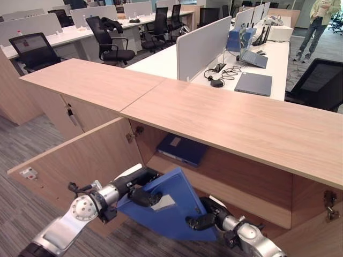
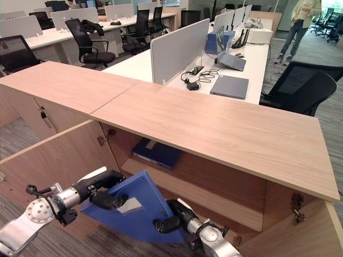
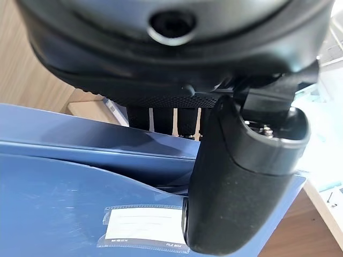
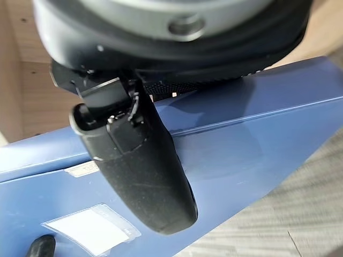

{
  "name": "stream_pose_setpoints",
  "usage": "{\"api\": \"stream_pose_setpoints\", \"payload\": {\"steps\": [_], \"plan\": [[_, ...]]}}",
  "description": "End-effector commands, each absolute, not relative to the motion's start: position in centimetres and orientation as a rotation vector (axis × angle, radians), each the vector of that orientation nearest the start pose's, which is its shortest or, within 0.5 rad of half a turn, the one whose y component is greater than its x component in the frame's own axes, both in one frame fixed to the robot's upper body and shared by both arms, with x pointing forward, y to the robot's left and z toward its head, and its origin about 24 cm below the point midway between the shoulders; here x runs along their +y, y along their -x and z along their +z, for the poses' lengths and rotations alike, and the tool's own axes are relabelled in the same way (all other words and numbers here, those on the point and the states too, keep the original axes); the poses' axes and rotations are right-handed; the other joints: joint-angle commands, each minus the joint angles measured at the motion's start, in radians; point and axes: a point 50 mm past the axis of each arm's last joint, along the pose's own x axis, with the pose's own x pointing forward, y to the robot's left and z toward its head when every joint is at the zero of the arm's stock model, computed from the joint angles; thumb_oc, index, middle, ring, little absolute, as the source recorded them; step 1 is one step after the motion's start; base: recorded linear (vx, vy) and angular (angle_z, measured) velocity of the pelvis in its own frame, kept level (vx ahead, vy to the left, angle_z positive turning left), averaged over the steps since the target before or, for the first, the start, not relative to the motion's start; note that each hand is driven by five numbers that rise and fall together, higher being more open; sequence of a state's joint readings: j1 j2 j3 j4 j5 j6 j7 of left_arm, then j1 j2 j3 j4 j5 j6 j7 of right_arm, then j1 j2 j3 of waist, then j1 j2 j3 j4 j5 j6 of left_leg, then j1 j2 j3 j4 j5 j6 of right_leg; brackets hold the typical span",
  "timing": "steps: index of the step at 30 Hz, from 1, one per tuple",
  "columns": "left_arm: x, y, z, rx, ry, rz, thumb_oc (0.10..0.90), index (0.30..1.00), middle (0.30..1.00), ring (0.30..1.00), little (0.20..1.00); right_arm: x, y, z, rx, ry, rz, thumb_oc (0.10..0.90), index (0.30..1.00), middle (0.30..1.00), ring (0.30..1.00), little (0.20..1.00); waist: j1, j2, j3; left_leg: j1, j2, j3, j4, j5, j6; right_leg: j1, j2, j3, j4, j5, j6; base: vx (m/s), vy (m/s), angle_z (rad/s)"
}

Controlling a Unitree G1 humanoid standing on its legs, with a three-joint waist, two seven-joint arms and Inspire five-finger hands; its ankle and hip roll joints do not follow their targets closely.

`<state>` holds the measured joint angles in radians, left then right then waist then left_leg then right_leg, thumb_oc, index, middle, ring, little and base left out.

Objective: Put the empty folder in the office cabinet

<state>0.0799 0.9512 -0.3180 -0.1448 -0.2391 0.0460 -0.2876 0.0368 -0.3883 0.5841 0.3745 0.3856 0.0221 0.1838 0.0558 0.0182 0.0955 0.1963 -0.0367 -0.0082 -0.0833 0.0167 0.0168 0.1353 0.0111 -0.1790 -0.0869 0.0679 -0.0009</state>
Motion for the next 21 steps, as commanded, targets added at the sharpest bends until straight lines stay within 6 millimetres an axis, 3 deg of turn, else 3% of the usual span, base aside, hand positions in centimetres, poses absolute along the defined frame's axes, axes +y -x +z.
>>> {"api": "stream_pose_setpoints", "payload": {"steps": [1, 5, 8, 14, 15, 17, 19, 21], "plan": [[19.3, -23.8, 11.8, -0.131, -0.446, -0.651, 0.800, 0.900, 0.900, 0.900, 0.900, -10.7, -18.3, -7.5, 0.655, -0.252, 0.545, 0.400, 0.300, 0.300, 0.300, 0.300, -0.003, -0.022, -0.047, 0.027, -0.016, -0.022, -0.004, -0.107, -0.030, 0.033, -0.046, 0.008, 0.000, -0.050, 0.110, 0.00, 0.000, 0.00], [21.9, -23.6, 8.7, 0.039, -0.337, -0.537, 0.800, 0.900, 0.900, 0.900, 0.900, -13.5, -16.5, -9.9, 0.786, -0.405, 0.336, 0.400, 0.300, 0.300, 0.300, 0.300, -0.003, -0.026, -0.045, 0.021, -0.016, -0.023, -0.004, -0.102, -0.031, 0.027, -0.045, 0.008, 0.000, -0.047, 0.110, 0.00, 0.000, 0.00], [24.7, -23.2, 7.6, 0.135, -0.428, -0.471, 0.800, 0.900, 0.900, 0.900, 0.900, -16.3, -15.3, -10.9, 0.830, -0.421, 0.205, 0.400, 0.300, 0.300, 0.300, 0.300, -0.006, -0.026, -0.045, 0.018, -0.016, -0.023, -0.004, -0.102, -0.032, 0.022, -0.044, 0.009, 0.000, -0.047, 0.111, 0.00, 0.000, -0.01], [30.5, -20.9, 4.7, 0.351, -0.582, -0.281, 0.800, 0.900, 0.900, 0.900, 0.900, -21.1, -13.9, -11.6, 0.871, -0.262, 0.079, 0.400, 0.300, 0.300, 0.300, 0.300, -0.004, -0.028, -0.050, 0.013, -0.016, -0.021, -0.004, -0.102, -0.030, 0.019, -0.044, 0.007, 0.000, -0.048, 0.110, 0.00, 0.000, -0.01], [30.5, -20.9, 4.7, 0.351, -0.582, -0.280, 0.800, 0.900, 0.900, 0.900, 0.900, -21.1, -13.9, -11.6, 0.871, -0.261, 0.080, 0.400, 0.300, 0.300, 0.300, 0.300, -0.005, -0.027, -0.050, 0.013, -0.016, -0.021, -0.004, -0.102, -0.030, 0.019, -0.044, 0.007, 0.000, -0.048, 0.110, 0.00, 0.000, 0.00], [32.7, -19.1, 2.4, 0.452, -0.541, -0.140, 0.800, 0.900, 0.900, 0.900, 0.900, -23.1, -13.8, -11.6, 0.880, -0.183, 0.015, 0.400, 0.300, 0.300, 0.300, 0.300, -0.003, -0.027, -0.051, 0.010, -0.017, -0.023, -0.004, -0.102, -0.027, 0.016, -0.043, 0.007, 0.000, -0.049, 0.109, 0.00, 0.000, 0.00], [33.1, -18.5, 1.6, 0.477, -0.511, -0.087, 0.800, 0.900, 0.900, 0.900, 0.900, -23.6, -13.8, -11.6, 0.882, -0.167, -0.002, 0.400, 0.300, 0.300, 0.300, 0.300, -0.003, -0.027, -0.051, 0.008, -0.017, -0.023, -0.004, -0.102, -0.026, 0.015, -0.043, 0.006, 0.000, -0.050, 0.108, 0.00, 0.000, 0.00], [33.6, -17.2, -0.7, 0.539, -0.422, 0.017, 0.800, 0.900, 0.900, 0.900, 0.900, -24.4, -13.9, -11.7, 0.892, -0.151, -0.051, 0.400, 0.300, 0.300, 0.300, 0.300, -0.004, -0.026, -0.051, 0.005, -0.016, -0.025, -0.004, -0.102, -0.023, 0.013, -0.043, 0.007, 0.000, -0.052, 0.105, -0.01, 0.007, 0.07]]}}
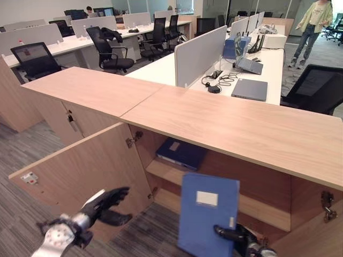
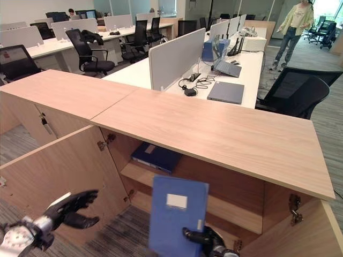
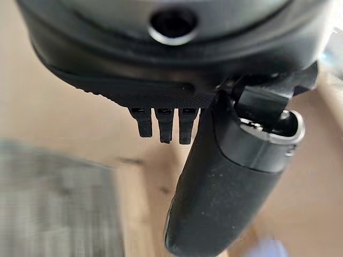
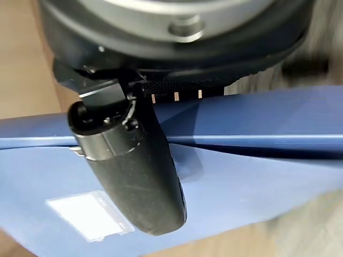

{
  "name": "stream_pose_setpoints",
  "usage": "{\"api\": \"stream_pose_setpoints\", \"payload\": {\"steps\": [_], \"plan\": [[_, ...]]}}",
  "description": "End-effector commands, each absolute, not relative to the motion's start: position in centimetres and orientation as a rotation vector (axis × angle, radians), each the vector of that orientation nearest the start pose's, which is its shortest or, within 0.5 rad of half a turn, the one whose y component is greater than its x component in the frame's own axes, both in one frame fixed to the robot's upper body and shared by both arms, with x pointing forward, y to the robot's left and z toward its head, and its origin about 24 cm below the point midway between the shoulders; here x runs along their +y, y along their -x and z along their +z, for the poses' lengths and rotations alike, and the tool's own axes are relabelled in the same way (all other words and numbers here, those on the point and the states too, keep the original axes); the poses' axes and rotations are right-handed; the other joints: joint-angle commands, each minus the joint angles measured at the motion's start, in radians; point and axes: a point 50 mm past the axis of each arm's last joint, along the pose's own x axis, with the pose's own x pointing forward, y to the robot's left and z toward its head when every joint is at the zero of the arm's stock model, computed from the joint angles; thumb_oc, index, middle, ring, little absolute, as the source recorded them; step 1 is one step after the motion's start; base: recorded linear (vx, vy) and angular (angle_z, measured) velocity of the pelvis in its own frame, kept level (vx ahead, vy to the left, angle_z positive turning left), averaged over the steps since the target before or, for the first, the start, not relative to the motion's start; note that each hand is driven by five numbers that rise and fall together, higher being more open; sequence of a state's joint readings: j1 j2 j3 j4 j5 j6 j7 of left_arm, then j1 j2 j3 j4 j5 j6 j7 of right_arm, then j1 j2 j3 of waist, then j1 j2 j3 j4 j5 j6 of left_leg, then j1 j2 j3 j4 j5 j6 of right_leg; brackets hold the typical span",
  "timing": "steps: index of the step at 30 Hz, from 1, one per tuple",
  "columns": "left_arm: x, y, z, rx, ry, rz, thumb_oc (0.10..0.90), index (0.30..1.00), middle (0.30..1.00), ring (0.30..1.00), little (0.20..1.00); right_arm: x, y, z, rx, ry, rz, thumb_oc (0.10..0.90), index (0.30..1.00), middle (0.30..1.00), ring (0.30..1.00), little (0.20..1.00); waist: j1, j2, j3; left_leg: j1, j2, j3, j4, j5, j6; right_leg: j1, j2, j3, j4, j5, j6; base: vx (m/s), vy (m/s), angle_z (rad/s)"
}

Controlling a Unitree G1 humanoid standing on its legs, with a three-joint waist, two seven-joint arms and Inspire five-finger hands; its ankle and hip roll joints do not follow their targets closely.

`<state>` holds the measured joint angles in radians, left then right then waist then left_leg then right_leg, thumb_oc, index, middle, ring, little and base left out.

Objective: Put the empty folder in the office cabinet

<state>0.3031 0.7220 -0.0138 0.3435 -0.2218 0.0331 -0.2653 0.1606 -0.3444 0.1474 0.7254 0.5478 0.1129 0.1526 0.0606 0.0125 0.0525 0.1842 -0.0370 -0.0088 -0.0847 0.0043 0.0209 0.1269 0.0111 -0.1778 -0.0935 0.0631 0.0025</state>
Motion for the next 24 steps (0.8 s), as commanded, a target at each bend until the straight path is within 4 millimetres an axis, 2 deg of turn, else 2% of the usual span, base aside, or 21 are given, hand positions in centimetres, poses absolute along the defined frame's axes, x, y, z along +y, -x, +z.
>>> {"api": "stream_pose_setpoints", "payload": {"steps": [1, 2, 3, 4, 8, 9, 10, 11, 12, 13, 14, 15, 17, 18, 19, 20, 21, 24], "plan": [[33.7, -16.7, -1.5, 0.564, -0.394, 0.047, 0.800, 0.900, 0.900, 0.900, 0.900, -24.5, -14.0, -11.7, 0.889, -0.159, -0.071, 0.400, 0.300, 0.300, 0.300, 0.300, -0.009, -0.020, -0.008, 0.016, -0.016, -0.025, -0.003, -0.090, -0.026, 0.020, -0.043, 0.007, 0.006, -0.048, 0.100, 0.00, 0.005, 0.06], [33.7, -16.7, -1.5, 0.563, -0.393, 0.047, 0.800, 0.900, 0.900, 0.900, 0.900, -24.6, -14.0, -11.7, 0.889, -0.158, -0.071, 0.400, 0.300, 0.300, 0.300, 0.300, -0.009, -0.020, -0.008, 0.016, -0.016, -0.026, -0.003, -0.090, -0.026, 0.021, -0.043, 0.007, 0.006, -0.048, 0.100, 0.00, 0.000, 0.00], [33.5, -16.2, -3.1, 0.608, -0.330, 0.097, 0.800, 0.900, 0.900, 0.900, 0.900, -24.8, -14.0, -11.9, 0.891, -0.188, -0.121, 0.400, 0.300, 0.300, 0.300, 0.300, -0.011, -0.019, -0.009, 0.016, -0.016, -0.028, -0.003, -0.089, -0.026, 0.020, -0.043, 0.007, 0.006, -0.049, 0.098, 0.00, 0.000, 0.00], [33.4, -15.9, -3.8, 0.631, -0.307, 0.122, 0.800, 0.900, 0.900, 0.900, 0.900, -24.8, -13.9, -12.1, 0.897, -0.223, -0.160, 0.400, 0.300, 0.300, 0.300, 0.300, -0.011, -0.018, -0.008, 0.016, -0.017, -0.029, -0.003, -0.089, -0.025, 0.020, -0.043, 0.007, 0.006, -0.049, 0.097, 0.00, 0.000, 0.00], [32.1, -15.4, -6.2, 0.701, -0.204, 0.170, 0.800, 0.900, 0.900, 0.900, 0.900, -24.1, -14.5, -12.9, 0.890, -0.463, -0.311, 0.400, 0.300, 0.300, 0.300, 0.300, -0.008, -0.014, -0.005, 0.016, -0.018, -0.032, -0.003, -0.088, -0.025, 0.020, -0.042, 0.006, 0.006, -0.048, 0.094, 0.00, 0.000, 0.00], [31.8, -15.4, -6.6, 0.709, -0.178, 0.179, 0.800, 0.900, 0.900, 0.900, 0.900, -23.7, -14.9, -12.9, 0.870, -0.540, -0.339, 0.400, 0.300, 0.300, 0.300, 0.300, -0.007, -0.012, -0.004, 0.016, -0.019, -0.033, -0.003, -0.088, -0.025, 0.021, -0.042, 0.007, 0.006, -0.048, 0.094, 0.00, 0.000, 0.00], [31.8, -15.4, -6.6, 0.708, -0.178, 0.179, 0.800, 0.900, 0.900, 0.900, 0.900, -23.7, -15.0, -12.9, 0.870, -0.540, -0.340, 0.400, 0.300, 0.300, 0.300, 0.300, -0.007, -0.012, -0.003, 0.017, -0.019, -0.033, -0.003, -0.088, -0.025, 0.021, -0.042, 0.007, 0.006, -0.048, 0.094, 0.01, 0.006, 0.05], [31.1, -15.4, -7.2, 0.717, -0.133, 0.182, 0.800, 0.900, 0.900, 0.900, 0.900, -23.3, -16.1, -12.5, 0.797, -0.682, -0.386, 0.400, 0.300, 0.300, 0.300, 0.300, -0.006, -0.008, 0.000, 0.018, -0.020, -0.035, -0.003, -0.087, -0.026, 0.022, -0.042, 0.006, 0.006, -0.047, 0.095, 0.01, 0.004, 0.06], [31.1, -15.4, -7.2, 0.717, -0.133, 0.182, 0.800, 0.900, 0.900, 0.900, 0.900, -23.3, -16.1, -12.5, 0.797, -0.683, -0.386, 0.400, 0.300, 0.300, 0.300, 0.300, -0.006, -0.008, 0.001, 0.018, -0.020, -0.034, -0.003, -0.087, -0.026, 0.022, -0.042, 0.006, 0.006, -0.047, 0.095, 0.01, 0.005, 0.06], [30.6, -15.3, -7.5, 0.720, -0.111, 0.178, 0.800, 0.900, 0.900, 0.900, 0.900, -23.0, -17.3, -11.9, 0.709, -0.791, -0.427, 0.400, 0.300, 0.300, 0.300, 0.300, -0.004, -0.003, 0.004, 0.017, -0.021, -0.036, -0.003, -0.087, -0.026, 0.022, -0.043, 0.005, 0.006, -0.047, 0.096, 0.00, 0.000, 0.00], [30.6, -15.3, -7.5, 0.720, -0.111, 0.178, 0.800, 0.900, 0.900, 0.900, 0.900, -22.9, -17.3, -11.9, 0.709, -0.792, -0.427, 0.400, 0.300, 0.300, 0.300, 0.300, -0.004, -0.003, 0.004, 0.018, -0.021, -0.036, -0.003, -0.087, -0.026, 0.022, -0.043, 0.005, 0.006, -0.047, 0.096, 0.00, 0.000, 0.00], [30.3, -15.0, -7.4, 0.712, -0.104, 0.168, 0.800, 0.900, 0.900, 0.900, 0.900, -22.8, -19.2, -10.6, 0.569, -0.910, -0.448, 0.400, 0.300, 0.300, 0.300, 0.300, 0.000, 0.005, 0.006, 0.017, -0.022, -0.036, -0.003, -0.087, -0.027, 0.021, -0.043, 0.003, 0.006, -0.048, 0.099, 0.00, 0.000, 0.00], [30.3, -14.9, -7.4, 0.708, -0.100, 0.166, 0.800, 0.900, 0.900, 0.900, 0.900, -22.8, -19.7, -10.1, 0.507, -0.968, -0.471, 0.400, 0.300, 0.300, 0.300, 0.300, 0.001, 0.008, 0.007, 0.018, -0.022, -0.035, -0.003, -0.088, -0.027, 0.022, -0.043, 0.002, 0.006, -0.048, 0.100, 0.00, 0.000, 0.00], [30.1, -14.5, -7.7, 0.719, -0.091, 0.171, 0.800, 0.900, 0.900, 0.900, 0.900, -23.0, -21.0, -8.6, 0.351, -1.077, -0.519, 0.400, 0.300, 0.300, 0.300, 0.300, 0.001, 0.013, 0.008, 0.019, -0.022, -0.033, -0.003, -0.088, -0.028, 0.022, -0.044, 0.003, 0.006, -0.049, 0.102, 0.00, 0.000, 0.00], [30.0, -14.2, -8.0, 0.733, -0.081, 0.179, 0.800, 0.900, 0.900, 0.900, 0.900, -23.2, -21.5, -7.8, 0.276, -1.115, -0.541, 0.400, 0.300, 0.300, 0.300, 0.300, 0.000, 0.016, 0.008, 0.019, -0.023, -0.033, -0.003, -0.088, -0.028, 0.023, -0.045, 0.002, 0.006, -0.048, 0.103, 0.00, 0.000, 0.00], [30.0, -14.2, -8.0, 0.733, -0.082, 0.179, 0.800, 0.900, 0.900, 0.900, 0.900, -23.2, -21.5, -7.8, 0.276, -1.116, -0.542, 0.400, 0.300, 0.300, 0.300, 0.300, 0.001, 0.016, 0.008, 0.019, -0.023, -0.033, -0.003, -0.089, -0.028, 0.023, -0.045, 0.002, 0.006, -0.048, 0.103, 0.03, 0.006, 0.01], [30.0, -13.8, -8.3, 0.751, -0.080, 0.189, 0.800, 0.900, 0.900, 0.900, 0.900, -24.0, -22.0, -6.7, 0.163, -1.173, -0.588, 0.400, 0.300, 0.300, 0.300, 0.300, -0.002, 0.019, 0.007, 0.020, -0.024, -0.033, -0.003, -0.090, -0.028, 0.023, -0.046, 0.001, 0.006, -0.049, 0.105, 0.00, 0.000, 0.00], [29.9, -13.5, -8.6, 0.768, -0.075, 0.196, 0.800, 0.900, 0.900, 0.900, 0.900, -24.6, -22.4, -5.9, 0.083, -1.201, -0.623, 0.400, 0.300, 0.300, 0.300, 0.300, -0.002, 0.024, 0.008, 0.020, -0.025, -0.035, -0.003, -0.091, -0.027, 0.022, -0.047, -0.001, 0.006, -0.049, 0.107, 0.02, 0.008, 0.07]]}}
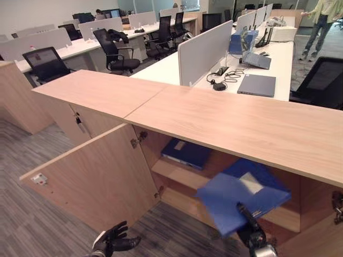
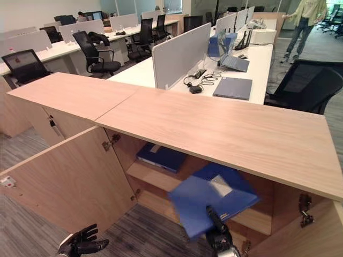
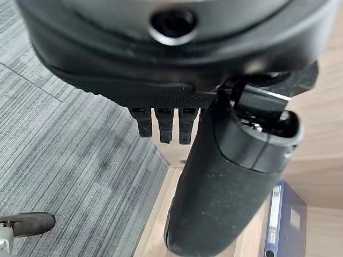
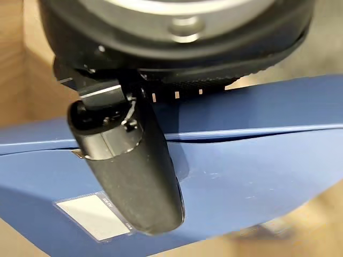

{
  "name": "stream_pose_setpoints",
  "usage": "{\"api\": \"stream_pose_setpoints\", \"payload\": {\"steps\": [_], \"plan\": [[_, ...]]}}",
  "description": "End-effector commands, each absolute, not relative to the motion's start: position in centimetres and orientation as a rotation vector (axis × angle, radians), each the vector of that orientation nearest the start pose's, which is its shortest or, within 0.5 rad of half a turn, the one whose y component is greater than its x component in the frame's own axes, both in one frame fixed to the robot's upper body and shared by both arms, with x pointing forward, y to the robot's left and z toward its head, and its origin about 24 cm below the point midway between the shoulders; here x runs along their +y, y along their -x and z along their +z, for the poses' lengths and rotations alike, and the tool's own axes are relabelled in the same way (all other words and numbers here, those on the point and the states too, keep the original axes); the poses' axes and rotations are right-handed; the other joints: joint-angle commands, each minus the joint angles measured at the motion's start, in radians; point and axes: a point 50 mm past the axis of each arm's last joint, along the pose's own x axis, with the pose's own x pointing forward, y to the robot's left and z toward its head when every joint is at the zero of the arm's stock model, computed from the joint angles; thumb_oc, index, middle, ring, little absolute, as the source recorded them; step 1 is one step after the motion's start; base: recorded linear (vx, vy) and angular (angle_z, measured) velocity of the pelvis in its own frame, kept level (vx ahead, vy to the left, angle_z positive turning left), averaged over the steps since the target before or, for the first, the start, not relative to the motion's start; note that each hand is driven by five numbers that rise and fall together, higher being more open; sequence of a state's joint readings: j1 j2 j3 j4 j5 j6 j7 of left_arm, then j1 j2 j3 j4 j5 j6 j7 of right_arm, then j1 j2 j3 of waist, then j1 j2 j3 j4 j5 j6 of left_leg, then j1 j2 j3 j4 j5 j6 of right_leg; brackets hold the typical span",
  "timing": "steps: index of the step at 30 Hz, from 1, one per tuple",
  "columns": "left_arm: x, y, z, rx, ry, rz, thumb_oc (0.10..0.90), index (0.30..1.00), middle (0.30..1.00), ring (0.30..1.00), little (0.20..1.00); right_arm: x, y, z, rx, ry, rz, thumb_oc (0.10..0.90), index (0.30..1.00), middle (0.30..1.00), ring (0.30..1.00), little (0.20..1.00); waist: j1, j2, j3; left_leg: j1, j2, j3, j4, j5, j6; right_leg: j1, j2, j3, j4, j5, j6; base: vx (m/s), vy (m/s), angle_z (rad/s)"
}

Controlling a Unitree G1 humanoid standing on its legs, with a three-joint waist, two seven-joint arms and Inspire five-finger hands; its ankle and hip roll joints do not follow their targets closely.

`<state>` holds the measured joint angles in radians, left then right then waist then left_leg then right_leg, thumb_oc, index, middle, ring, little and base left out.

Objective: Put the empty folder in the office cabinet

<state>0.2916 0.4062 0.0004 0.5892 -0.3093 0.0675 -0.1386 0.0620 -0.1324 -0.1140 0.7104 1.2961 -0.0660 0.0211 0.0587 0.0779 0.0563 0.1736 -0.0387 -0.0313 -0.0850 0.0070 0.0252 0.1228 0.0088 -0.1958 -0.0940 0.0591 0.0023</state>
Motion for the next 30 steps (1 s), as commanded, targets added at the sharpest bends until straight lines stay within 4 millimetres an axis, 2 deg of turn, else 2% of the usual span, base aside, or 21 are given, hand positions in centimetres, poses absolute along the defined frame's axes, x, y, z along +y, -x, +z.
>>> {"api": "stream_pose_setpoints", "payload": {"steps": [1, 6, 8, 10, 11, 14, 15, 16, 18, 19, 23, 24, 25, 28, 30], "plan": [[29.8, -12.9, -9.2, 0.799, -0.061, 0.209, 0.800, 0.900, 0.900, 0.900, 0.900, -25.3, -23.0, -4.9, 0.014, -1.218, -0.652, 0.400, 0.300, 0.300, 0.300, 0.300, 0.000, -0.036, 0.006, 0.029, -0.025, -0.015, -0.002, -0.095, -0.031, 0.023, -0.046, 0.017, 0.007, -0.045, 0.108, 0.01, 0.007, 0.06], [29.6, -12.1, -9.9, 0.848, -0.055, 0.210, 0.800, 0.900, 0.900, 0.900, 0.900, -26.7, -24.0, -3.4, -0.092, -1.246, -0.712, 0.400, 0.300, 0.300, 0.300, 0.300, 0.003, -0.022, 0.019, 0.019, -0.029, -0.021, -0.002, -0.092, -0.028, 0.012, -0.049, 0.015, 0.007, -0.042, 0.111, -0.01, 0.003, 0.01], [29.3, -11.9, -10.3, 0.873, -0.075, 0.193, 0.800, 0.900, 0.900, 0.900, 0.900, -27.5, -25.0, -2.4, -0.138, -1.256, -0.731, 0.400, 0.300, 0.300, 0.300, 0.300, 0.004, -0.010, 0.040, 0.000, -0.031, -0.022, -0.002, -0.086, -0.025, -0.007, -0.052, 0.018, 0.007, -0.036, 0.114, -0.10, 0.028, 0.03], [28.8, -11.1, -11.4, 0.940, -0.079, 0.197, 0.800, 0.900, 0.900, 0.900, 0.900, -28.3, -27.0, -0.2, -0.165, -1.212, -0.697, 0.400, 0.300, 0.300, 0.300, 0.300, 0.000, 0.015, 0.085, -0.055, -0.038, -0.019, -0.002, -0.061, -0.023, -0.062, -0.059, 0.019, 0.007, -0.018, 0.117, -0.23, 0.072, -0.02], [28.6, -9.9, -12.4, 1.011, -0.052, 0.219, 0.800, 0.900, 0.900, 0.900, 0.900, -28.8, -28.4, 1.7, -0.212, -1.189, -0.656, 0.400, 0.300, 0.300, 0.300, 0.300, -0.001, 0.037, 0.105, -0.106, -0.044, -0.018, -0.002, -0.040, -0.024, -0.114, -0.065, 0.020, 0.007, -0.004, 0.116, -0.25, 0.086, -0.02], [28.7, -7.7, -13.9, 1.136, -0.045, 0.261, 0.800, 0.900, 0.900, 0.900, 0.900, -29.1, -30.3, 4.5, -0.281, -1.157, -0.595, 0.400, 0.300, 0.300, 0.300, 0.300, 0.001, 0.057, 0.119, -0.187, -0.050, -0.019, -0.002, -0.007, -0.026, -0.196, -0.067, 0.020, 0.007, 0.021, 0.111, -0.14, 0.053, 0.04], [28.7, -7.7, -13.9, 1.135, -0.045, 0.260, 0.800, 0.900, 0.900, 0.900, 0.900, -29.1, -30.3, 4.5, -0.282, -1.157, -0.594, 0.400, 0.300, 0.300, 0.300, 0.300, 0.001, 0.057, 0.117, -0.191, -0.050, -0.019, -0.002, -0.007, -0.026, -0.199, -0.068, 0.020, 0.007, 0.021, 0.111, -0.08, 0.026, 0.03], [29.3, -6.3, -14.4, 1.217, -0.091, 0.274, 0.800, 0.900, 0.900, 0.900, 0.900, -29.2, -31.0, 5.8, -0.331, -1.161, -0.575, 0.400, 0.300, 0.300, 0.300, 0.300, 0.000, 0.062, 0.129, -0.227, -0.050, -0.020, -0.002, 0.009, -0.028, -0.235, -0.067, 0.025, 0.007, 0.030, 0.107, -0.05, 0.004, 0.01], [30.0, -5.2, -14.5, 1.279, -0.144, 0.294, 0.800, 0.900, 0.900, 0.900, 0.900, -29.3, -31.7, 7.1, -0.379, -1.167, -0.558, 0.400, 0.300, 0.300, 0.300, 0.300, 0.004, 0.063, 0.136, -0.260, -0.051, -0.022, -0.002, 0.020, -0.031, -0.268, -0.066, 0.030, 0.007, 0.037, 0.104, -0.03, 0.001, -0.02], [30.6, -5.0, -14.4, 1.294, -0.170, 0.303, 0.800, 0.900, 0.900, 0.900, 0.900, -29.8, -32.2, 8.4, -0.427, -1.171, -0.555, 0.400, 0.300, 0.300, 0.300, 0.300, 0.008, 0.065, 0.147, -0.287, -0.053, -0.023, -0.002, 0.026, -0.032, -0.290, -0.066, 0.034, 0.007, 0.042, 0.101, 0.00, 0.000, 0.00], [30.7, -5.3, -14.3, 1.281, -0.184, 0.295, 0.800, 0.900, 0.900, 0.900, 0.900, -30.2, -33.0, 10.3, -0.496, -1.192, -0.538, 0.400, 0.300, 0.300, 0.300, 0.300, 0.011, 0.071, 0.168, -0.314, -0.056, -0.025, -0.002, 0.031, -0.028, -0.316, -0.070, 0.042, 0.007, 0.048, 0.100, -0.01, 0.007, 0.02], [30.7, -5.5, -14.2, 1.275, -0.193, 0.288, 0.800, 0.900, 0.900, 0.900, 0.900, -30.3, -33.7, 12.1, -0.551, -1.208, -0.520, 0.400, 0.300, 0.300, 0.300, 0.300, 0.017, 0.079, 0.189, -0.334, -0.059, -0.024, -0.001, 0.040, -0.025, -0.331, -0.074, 0.047, 0.009, 0.050, 0.097, -0.03, 0.030, -0.01], [30.7, -5.6, -14.2, 1.270, -0.194, 0.285, 0.800, 0.900, 0.900, 0.900, 0.900, -30.4, -33.9, 13.0, -0.586, -1.228, -0.513, 0.400, 0.300, 0.300, 0.300, 0.300, 0.020, 0.086, 0.201, -0.344, -0.060, -0.026, 0.002, 0.041, -0.022, -0.341, -0.077, 0.051, 0.012, 0.052, 0.096, -0.03, 0.030, -0.04], [30.8, -5.8, -14.1, 1.265, -0.215, 0.278, 0.800, 0.900, 0.900, 0.900, 0.900, -30.7, -34.1, 14.4, -0.649, -1.257, -0.514, 0.400, 0.300, 0.300, 0.300, 0.300, 0.026, 0.088, 0.214, -0.372, -0.062, -0.025, 0.025, 0.037, -0.020, -0.359, -0.082, 0.059, 0.022, 0.050, 0.094, -0.01, -0.011, 0.02], [31.4, -6.5, -13.7, 1.246, -0.262, 0.274, 0.800, 0.900, 0.900, 0.900, 0.900, -31.0, -34.4, 16.1, -0.713, -1.275, -0.508, 0.400, 0.300, 0.300, 0.300, 0.300, 0.034, 0.089, 0.229, -0.405, -0.067, -0.026, 0.053, 0.031, -0.022, -0.379, -0.085, 0.068, 0.030, 0.049, 0.093, -0.01, -0.036, 0.00]]}}
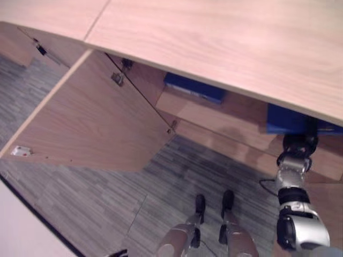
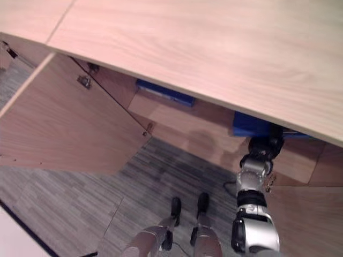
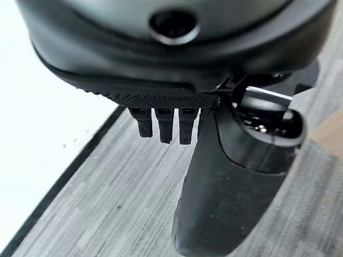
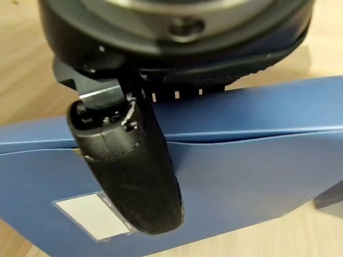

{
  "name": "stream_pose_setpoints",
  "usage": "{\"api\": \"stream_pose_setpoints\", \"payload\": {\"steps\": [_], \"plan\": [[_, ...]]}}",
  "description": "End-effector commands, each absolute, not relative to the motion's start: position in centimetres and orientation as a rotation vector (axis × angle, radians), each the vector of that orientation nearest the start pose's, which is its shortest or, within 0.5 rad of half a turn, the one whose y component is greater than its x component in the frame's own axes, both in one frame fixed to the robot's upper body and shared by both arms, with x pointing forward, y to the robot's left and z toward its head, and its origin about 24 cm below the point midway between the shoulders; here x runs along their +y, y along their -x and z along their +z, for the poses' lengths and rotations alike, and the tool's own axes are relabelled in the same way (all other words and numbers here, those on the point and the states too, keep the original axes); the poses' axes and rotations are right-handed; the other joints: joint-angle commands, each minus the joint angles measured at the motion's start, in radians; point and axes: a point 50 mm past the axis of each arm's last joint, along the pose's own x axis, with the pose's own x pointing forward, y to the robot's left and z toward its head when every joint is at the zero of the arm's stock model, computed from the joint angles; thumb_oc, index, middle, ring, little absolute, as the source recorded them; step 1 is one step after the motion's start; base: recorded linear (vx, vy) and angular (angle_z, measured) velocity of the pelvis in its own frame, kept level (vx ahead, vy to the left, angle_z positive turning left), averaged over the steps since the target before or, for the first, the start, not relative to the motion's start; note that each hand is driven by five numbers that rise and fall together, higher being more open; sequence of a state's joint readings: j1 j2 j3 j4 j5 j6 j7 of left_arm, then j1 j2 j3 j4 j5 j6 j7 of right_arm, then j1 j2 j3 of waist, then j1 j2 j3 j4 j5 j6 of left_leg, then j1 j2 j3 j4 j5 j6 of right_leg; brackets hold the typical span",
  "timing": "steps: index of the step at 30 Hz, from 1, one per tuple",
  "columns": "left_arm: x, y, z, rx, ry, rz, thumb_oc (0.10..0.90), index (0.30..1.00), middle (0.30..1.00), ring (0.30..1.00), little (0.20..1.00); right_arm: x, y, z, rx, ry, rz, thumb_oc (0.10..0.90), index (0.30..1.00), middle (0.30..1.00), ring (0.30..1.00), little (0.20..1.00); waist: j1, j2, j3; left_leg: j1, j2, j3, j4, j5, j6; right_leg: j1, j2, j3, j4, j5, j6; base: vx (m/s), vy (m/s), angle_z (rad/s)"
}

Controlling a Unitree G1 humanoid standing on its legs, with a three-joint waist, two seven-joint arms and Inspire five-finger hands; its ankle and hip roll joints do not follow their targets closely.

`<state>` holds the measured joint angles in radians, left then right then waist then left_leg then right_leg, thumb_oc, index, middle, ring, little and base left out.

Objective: Put the empty folder in the office cabinet

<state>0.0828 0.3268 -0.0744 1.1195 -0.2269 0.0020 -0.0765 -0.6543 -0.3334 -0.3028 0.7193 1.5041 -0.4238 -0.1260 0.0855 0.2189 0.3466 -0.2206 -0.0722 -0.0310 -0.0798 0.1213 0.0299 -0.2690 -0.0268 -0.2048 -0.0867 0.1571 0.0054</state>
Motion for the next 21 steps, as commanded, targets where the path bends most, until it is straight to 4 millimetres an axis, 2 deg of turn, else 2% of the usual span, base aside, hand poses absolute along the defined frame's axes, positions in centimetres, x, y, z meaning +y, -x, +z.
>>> {"api": "stream_pose_setpoints", "payload": {"steps": [1, 2, 3, 4, 5, 7, 8, 9, 10, 11, 14, 17, 18, 19, 21], "plan": [[31.4, -6.6, -13.7, 1.243, -0.262, 0.274, 0.800, 0.900, 0.900, 0.900, 0.900, -31.0, -34.4, 16.2, -0.715, -1.275, -0.507, 0.400, 0.300, 0.300, 0.300, 0.300, 0.008, -0.052, -0.062, -0.018, -0.034, -0.026, 0.054, -0.086, -0.027, 0.008, -0.050, 0.077, 0.025, -0.050, 0.090, -0.02, -0.035, 0.02], [31.8, -7.1, -13.4, 1.224, -0.276, 0.271, 0.800, 0.900, 0.900, 0.900, 0.900, -31.1, -34.6, 17.8, -0.760, -1.276, -0.491, 0.400, 0.300, 0.300, 0.300, 0.300, 0.011, -0.046, -0.050, -0.041, -0.037, -0.031, 0.072, -0.091, -0.027, -0.011, -0.055, 0.083, 0.039, -0.055, 0.089, -0.01, -0.020, 0.03], [31.7, -7.2, -13.4, 1.223, -0.276, 0.271, 0.800, 0.900, 0.900, 0.900, 0.900, -31.1, -34.6, 17.8, -0.760, -1.276, -0.491, 0.400, 0.300, 0.300, 0.300, 0.300, 0.011, -0.046, -0.051, -0.043, -0.037, -0.031, 0.074, -0.092, -0.027, -0.014, -0.055, 0.083, 0.041, -0.055, 0.089, -0.03, -0.041, 0.01], [32.0, -7.7, -13.1, 1.206, -0.288, 0.270, 0.800, 0.900, 0.900, 0.900, 0.900, -31.2, -34.7, 19.6, -0.816, -1.278, -0.470, 0.400, 0.300, 0.300, 0.300, 0.300, 0.015, -0.039, -0.038, -0.065, -0.040, -0.032, 0.095, -0.097, -0.026, -0.036, -0.062, 0.090, 0.064, -0.062, 0.086, -0.04, -0.022, 0.01], [32.1, -8.1, -13.0, 1.193, -0.294, 0.267, 0.800, 0.900, 0.900, 0.900, 0.900, -31.2, -34.7, 20.6, -0.843, -1.284, -0.456, 0.400, 0.300, 0.300, 0.300, 0.300, 0.016, -0.033, -0.030, -0.080, -0.043, -0.033, 0.109, -0.103, -0.025, -0.054, -0.063, 0.093, 0.083, -0.067, 0.083, -0.05, -0.025, 0.01], [32.2, -8.7, -12.8, 1.177, -0.299, 0.263, 0.800, 0.900, 0.900, 0.900, 0.900, -31.1, -34.8, 21.3, -0.860, -1.292, -0.445, 0.400, 0.300, 0.300, 0.300, 0.300, 0.019, -0.028, -0.024, -0.100, -0.045, -0.031, 0.130, -0.110, -0.024, -0.079, -0.065, 0.098, 0.111, -0.077, 0.080, -0.04, -0.009, 0.01], [32.4, -9.7, -12.3, 1.143, -0.319, 0.253, 0.800, 0.900, 0.900, 0.900, 0.900, -31.1, -34.9, 23.0, -0.911, -1.311, -0.421, 0.400, 0.300, 0.300, 0.300, 0.300, 0.022, -0.019, -0.010, -0.129, -0.049, -0.031, 0.159, -0.115, -0.023, -0.114, -0.069, 0.103, 0.149, -0.091, 0.074, -0.05, -0.011, 0.00], [32.4, -9.8, -12.3, 1.142, -0.318, 0.253, 0.800, 0.900, 0.900, 0.900, 0.900, -31.1, -34.9, 23.1, -0.912, -1.311, -0.421, 0.400, 0.300, 0.300, 0.300, 0.300, 0.023, -0.019, -0.011, -0.133, -0.049, -0.030, 0.162, -0.116, -0.023, -0.118, -0.069, 0.104, 0.154, -0.093, 0.074, -0.04, -0.036, 0.01], [32.7, -10.7, -11.8, 1.108, -0.332, 0.246, 0.800, 0.900, 0.900, 0.900, 0.900, -31.1, -34.9, 24.8, -0.949, -1.304, -0.402, 0.400, 0.300, 0.300, 0.300, 0.300, 0.029, -0.012, -0.007, -0.153, -0.053, -0.031, 0.183, -0.129, -0.024, -0.143, -0.071, 0.106, 0.188, -0.116, 0.069, 0.00, 0.000, 0.00], [32.6, -10.8, -11.8, 1.106, -0.331, 0.246, 0.800, 0.900, 0.900, 0.900, 0.900, -31.1, -34.9, 24.9, -0.951, -1.303, -0.402, 0.400, 0.300, 0.300, 0.300, 0.300, 0.029, -0.012, -0.005, -0.159, -0.054, -0.031, 0.186, -0.124, -0.024, -0.149, -0.072, 0.106, 0.191, -0.112, 0.068, -0.01, -0.055, 0.02], [32.9, -12.5, -11.0, 1.045, -0.344, 0.230, 0.800, 0.900, 0.900, 0.900, 0.900, -31.7, -34.6, 27.2, -1.000, -1.293, -0.400, 0.400, 0.300, 0.300, 0.300, 0.300, 0.035, -0.005, -0.005, -0.194, -0.064, -0.038, 0.220, -0.133, -0.029, -0.183, -0.075, 0.104, 0.224, -0.125, 0.064, -0.02, -0.048, 0.06], [33.1, -13.0, -10.6, 1.025, -0.362, 0.218, 0.800, 0.900, 0.900, 0.900, 0.900, -31.8, -34.5, 28.2, -1.022, -1.309, -0.397, 0.400, 0.300, 0.300, 0.300, 0.300, 0.039, 0.000, -0.008, -0.206, -0.063, -0.041, 0.229, -0.137, -0.032, -0.195, -0.074, 0.100, 0.236, -0.134, 0.063, 0.02, -0.049, 0.17], [33.1, -13.1, -10.6, 1.025, -0.362, 0.217, 0.800, 0.900, 0.900, 0.900, 0.900, -31.8, -34.5, 28.3, -1.022, -1.309, -0.397, 0.508, 0.462, 0.462, 0.462, 0.462, 0.040, 0.000, -0.009, -0.205, -0.062, -0.042, 0.231, -0.144, -0.033, -0.195, -0.073, 0.101, 0.239, -0.141, 0.063, -0.01, -0.050, 0.10], [33.2, -13.3, -10.4, 1.019, -0.368, 0.219, 0.800, 0.900, 0.900, 0.900, 0.900, -32.1, -34.6, 28.6, -1.014, -1.302, -0.405, 0.800, 0.900, 0.900, 0.900, 0.900, 0.041, 0.001, -0.007, -0.212, -0.063, -0.043, 0.235, -0.138, -0.033, -0.204, -0.072, 0.102, 0.244, -0.138, 0.062, 0.00, -0.054, 0.10], [33.2, -13.5, -10.3, 1.014, -0.375, 0.216, 0.800, 0.900, 0.900, 0.900, 0.900, -32.6, -34.7, 29.1, -0.982, -1.256, -0.419, 0.800, 0.900, 0.900, 0.900, 0.900, 0.043, 0.000, -0.005, -0.213, -0.060, -0.045, 0.239, -0.145, -0.035, -0.207, -0.070, 0.102, 0.255, -0.149, 0.061, 0.01, -0.061, 0.10]]}}
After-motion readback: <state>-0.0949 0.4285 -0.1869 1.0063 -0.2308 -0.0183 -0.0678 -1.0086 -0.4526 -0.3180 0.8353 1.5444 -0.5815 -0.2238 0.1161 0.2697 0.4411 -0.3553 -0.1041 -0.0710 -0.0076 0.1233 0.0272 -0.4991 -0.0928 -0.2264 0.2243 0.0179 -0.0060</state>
